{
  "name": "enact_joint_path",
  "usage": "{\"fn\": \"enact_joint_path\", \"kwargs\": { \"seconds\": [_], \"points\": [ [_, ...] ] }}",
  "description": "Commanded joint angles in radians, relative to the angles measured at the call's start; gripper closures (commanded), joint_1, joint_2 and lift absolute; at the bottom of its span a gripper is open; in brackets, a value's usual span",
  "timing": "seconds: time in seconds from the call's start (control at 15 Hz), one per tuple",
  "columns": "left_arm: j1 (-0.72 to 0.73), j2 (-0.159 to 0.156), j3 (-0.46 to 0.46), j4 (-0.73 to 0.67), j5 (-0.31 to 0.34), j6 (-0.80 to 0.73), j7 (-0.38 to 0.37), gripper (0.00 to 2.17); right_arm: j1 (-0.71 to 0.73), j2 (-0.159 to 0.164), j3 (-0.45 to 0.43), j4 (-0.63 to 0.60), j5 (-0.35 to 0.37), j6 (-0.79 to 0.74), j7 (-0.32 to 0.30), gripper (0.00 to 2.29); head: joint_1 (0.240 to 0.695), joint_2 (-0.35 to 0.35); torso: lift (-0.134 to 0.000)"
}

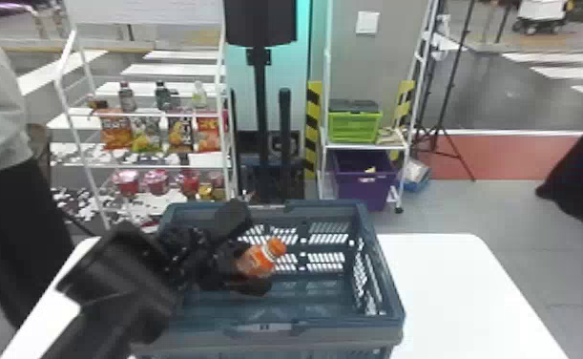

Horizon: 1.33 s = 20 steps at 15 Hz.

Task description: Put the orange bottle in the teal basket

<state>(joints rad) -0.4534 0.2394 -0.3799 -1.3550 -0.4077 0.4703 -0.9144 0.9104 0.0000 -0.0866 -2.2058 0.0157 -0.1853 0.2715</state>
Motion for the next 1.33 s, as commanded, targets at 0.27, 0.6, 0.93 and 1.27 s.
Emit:
{"fn": "enact_joint_path", "kwargs": {
  "seconds": [0.27,0.6,0.93,1.27],
  "points": [
    [-0.131,-0.212,0.088,0.407,-0.378,-0.173,-0.075,1.94,-0.005,0.001,0.001,0.001,0.001,-0.015,0.0,0.12,0.499,0.0,0.0],
    [-0.145,-0.23,0.076,0.473,-0.462,-0.18,-0.067,1.93,-0.008,0.001,-0.001,0.009,0.0,-0.018,0.002,0.12,0.499,0.0,0.0],
    [-0.142,-0.23,0.079,0.473,-0.461,-0.201,-0.038,0.88,-0.012,0.001,-0.001,0.012,0.001,-0.018,0.002,0.12,0.499,0.0,0.0],
    [-0.088,-0.23,0.108,0.341,-0.45,-0.201,-0.017,0.04,-0.01,0.001,-0.002,0.012,0.001,-0.018,0.002,0.12,0.499,0.0,0.0]
  ]
}}
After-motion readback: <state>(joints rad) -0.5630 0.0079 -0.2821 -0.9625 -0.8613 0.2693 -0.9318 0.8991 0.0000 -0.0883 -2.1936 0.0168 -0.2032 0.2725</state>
